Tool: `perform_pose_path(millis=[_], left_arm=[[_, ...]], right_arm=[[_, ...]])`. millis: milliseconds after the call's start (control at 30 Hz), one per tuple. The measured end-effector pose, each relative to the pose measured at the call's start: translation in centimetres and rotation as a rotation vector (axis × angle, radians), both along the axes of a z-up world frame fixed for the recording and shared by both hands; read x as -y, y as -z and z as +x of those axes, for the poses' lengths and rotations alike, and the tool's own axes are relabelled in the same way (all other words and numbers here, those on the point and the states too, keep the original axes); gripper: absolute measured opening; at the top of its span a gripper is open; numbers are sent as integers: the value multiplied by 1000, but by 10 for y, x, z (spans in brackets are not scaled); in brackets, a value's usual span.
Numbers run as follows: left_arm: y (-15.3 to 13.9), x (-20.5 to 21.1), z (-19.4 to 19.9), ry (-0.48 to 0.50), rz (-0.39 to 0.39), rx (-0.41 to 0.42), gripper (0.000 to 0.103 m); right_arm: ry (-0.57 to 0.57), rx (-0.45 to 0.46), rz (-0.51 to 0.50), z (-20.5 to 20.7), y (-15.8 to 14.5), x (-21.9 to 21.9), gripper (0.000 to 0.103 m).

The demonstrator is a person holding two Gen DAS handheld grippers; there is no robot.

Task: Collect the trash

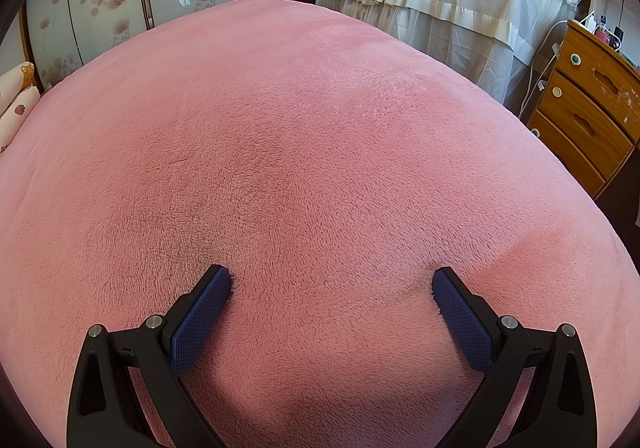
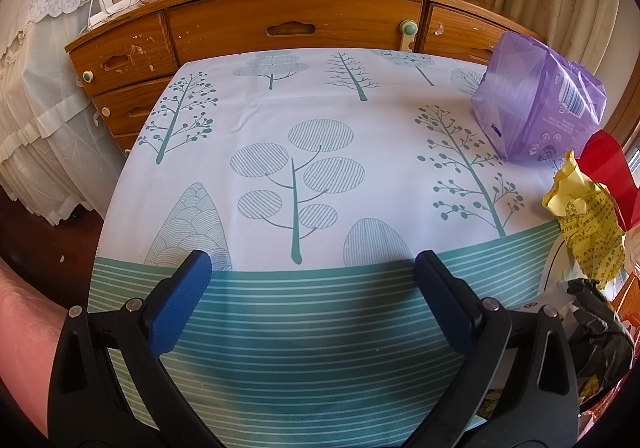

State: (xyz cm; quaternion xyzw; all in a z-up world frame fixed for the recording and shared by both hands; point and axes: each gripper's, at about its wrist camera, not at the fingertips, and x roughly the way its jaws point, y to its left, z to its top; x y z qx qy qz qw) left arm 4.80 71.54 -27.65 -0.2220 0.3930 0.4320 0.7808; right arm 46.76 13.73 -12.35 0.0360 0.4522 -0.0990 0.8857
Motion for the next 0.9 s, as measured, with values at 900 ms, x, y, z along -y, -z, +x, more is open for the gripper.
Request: perform_pose_path(millis=[900], left_arm=[[-76, -16, -17, 44, -259, 2, 98]], right_arm=[[0, 0, 1, -1, 0, 0, 100]])
